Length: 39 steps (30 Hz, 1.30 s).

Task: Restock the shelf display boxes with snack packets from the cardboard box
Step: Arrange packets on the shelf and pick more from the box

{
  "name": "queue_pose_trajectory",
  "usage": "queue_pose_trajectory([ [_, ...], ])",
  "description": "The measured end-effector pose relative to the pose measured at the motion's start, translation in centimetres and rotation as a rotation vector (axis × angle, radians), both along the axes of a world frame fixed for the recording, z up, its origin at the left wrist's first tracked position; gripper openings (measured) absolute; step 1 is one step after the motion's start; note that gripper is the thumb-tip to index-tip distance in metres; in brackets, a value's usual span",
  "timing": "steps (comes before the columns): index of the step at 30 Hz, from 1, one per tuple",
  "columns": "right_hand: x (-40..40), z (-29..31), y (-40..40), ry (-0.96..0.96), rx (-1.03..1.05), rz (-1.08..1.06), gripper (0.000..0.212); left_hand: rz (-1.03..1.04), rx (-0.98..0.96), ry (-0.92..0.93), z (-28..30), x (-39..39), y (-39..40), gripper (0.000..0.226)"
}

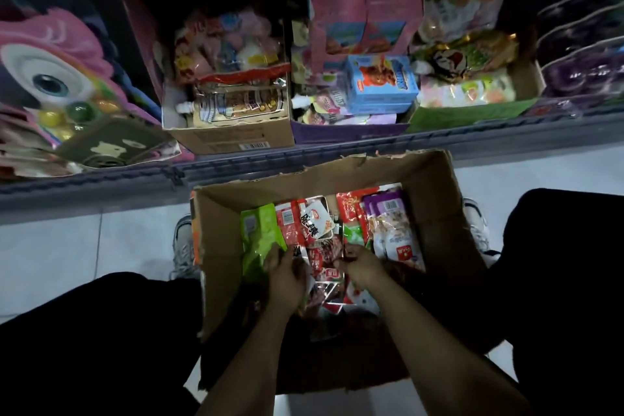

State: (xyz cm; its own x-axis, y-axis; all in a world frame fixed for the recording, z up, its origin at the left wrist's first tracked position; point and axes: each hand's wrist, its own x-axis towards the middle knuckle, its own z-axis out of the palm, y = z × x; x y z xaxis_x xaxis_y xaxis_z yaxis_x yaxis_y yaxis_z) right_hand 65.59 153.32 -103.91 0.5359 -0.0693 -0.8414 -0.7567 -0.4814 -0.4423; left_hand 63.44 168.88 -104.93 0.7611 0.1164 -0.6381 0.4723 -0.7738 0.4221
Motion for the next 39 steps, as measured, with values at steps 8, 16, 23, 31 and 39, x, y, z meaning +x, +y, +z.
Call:
queue_pose_trajectory([
  [8,0.0,-2.6,1.1,-0.003,0.0,-0.297,0.014,0.188,-0.042,-0.113,-0.6,-0.2,-0.7,0.05],
  [16,-0.4,-1.8,-0.5,-0.027,0.003,-0.275,0.023,0.184,-0.043,-0.146,0.4,0.0,-1.0,0.044],
  [23,-0.4,2.2,-5.1,-0.107,0.079,-0.261,0.036,0.188,-0.239,-0.161,3.9,0.3,-2.3,0.048],
  [31,-0.4,9.7,-7.9,-0.317,0.216,-0.167,0.019,0.33,-0.585,-0.026,10.4,2.2,-3.4,0.06],
  [39,0.2,18.1,-7.3,-0.52,0.399,-0.406,0.005,0.091,-0.687,-0.171,20.9,4.7,-3.3,0.094],
])
